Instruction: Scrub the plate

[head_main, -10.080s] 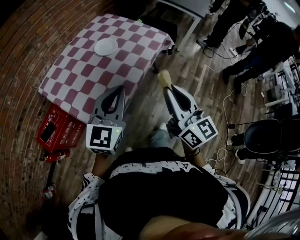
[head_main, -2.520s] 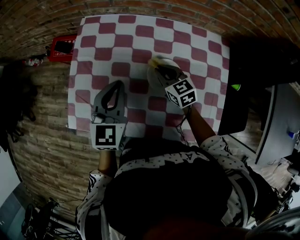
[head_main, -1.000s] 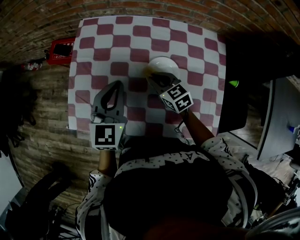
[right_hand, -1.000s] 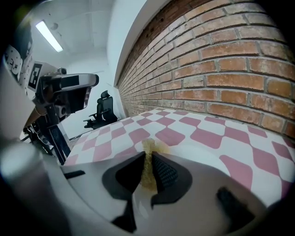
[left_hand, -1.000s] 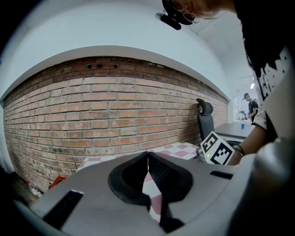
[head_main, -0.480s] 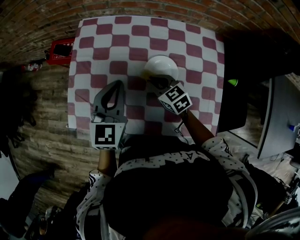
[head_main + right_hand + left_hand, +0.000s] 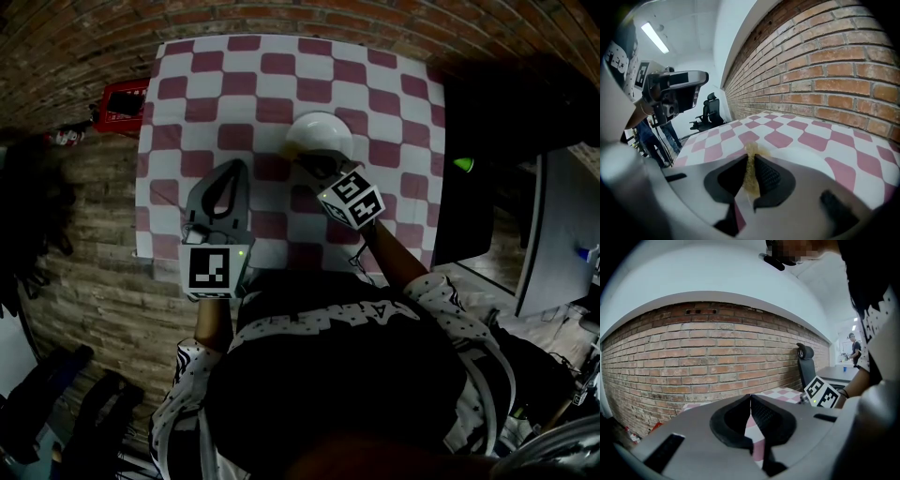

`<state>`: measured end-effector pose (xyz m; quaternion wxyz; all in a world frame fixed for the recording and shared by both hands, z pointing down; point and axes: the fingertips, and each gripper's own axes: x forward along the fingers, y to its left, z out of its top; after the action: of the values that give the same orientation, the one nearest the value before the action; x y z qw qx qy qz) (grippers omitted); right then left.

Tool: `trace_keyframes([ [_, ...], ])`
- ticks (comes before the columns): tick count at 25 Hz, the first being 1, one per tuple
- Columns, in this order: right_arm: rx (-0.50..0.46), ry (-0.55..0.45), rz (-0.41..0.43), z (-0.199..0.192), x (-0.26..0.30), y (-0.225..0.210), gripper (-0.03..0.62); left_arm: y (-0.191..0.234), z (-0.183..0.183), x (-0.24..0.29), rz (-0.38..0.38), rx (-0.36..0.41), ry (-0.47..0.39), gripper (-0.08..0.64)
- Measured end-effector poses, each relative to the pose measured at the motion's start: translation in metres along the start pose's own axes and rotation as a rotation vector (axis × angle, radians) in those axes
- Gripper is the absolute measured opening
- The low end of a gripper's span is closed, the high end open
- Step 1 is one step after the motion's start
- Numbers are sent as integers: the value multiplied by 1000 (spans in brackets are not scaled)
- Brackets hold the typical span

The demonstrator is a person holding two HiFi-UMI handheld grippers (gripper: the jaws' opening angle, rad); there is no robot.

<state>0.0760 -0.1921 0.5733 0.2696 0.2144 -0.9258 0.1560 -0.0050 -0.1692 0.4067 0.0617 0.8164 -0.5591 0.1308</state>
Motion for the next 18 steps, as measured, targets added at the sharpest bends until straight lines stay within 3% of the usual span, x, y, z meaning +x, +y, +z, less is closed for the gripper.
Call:
trace_keyframes([
  [18, -42, -26, -151, 24, -11, -83, 52, 11, 5, -8, 59, 5, 11, 12],
])
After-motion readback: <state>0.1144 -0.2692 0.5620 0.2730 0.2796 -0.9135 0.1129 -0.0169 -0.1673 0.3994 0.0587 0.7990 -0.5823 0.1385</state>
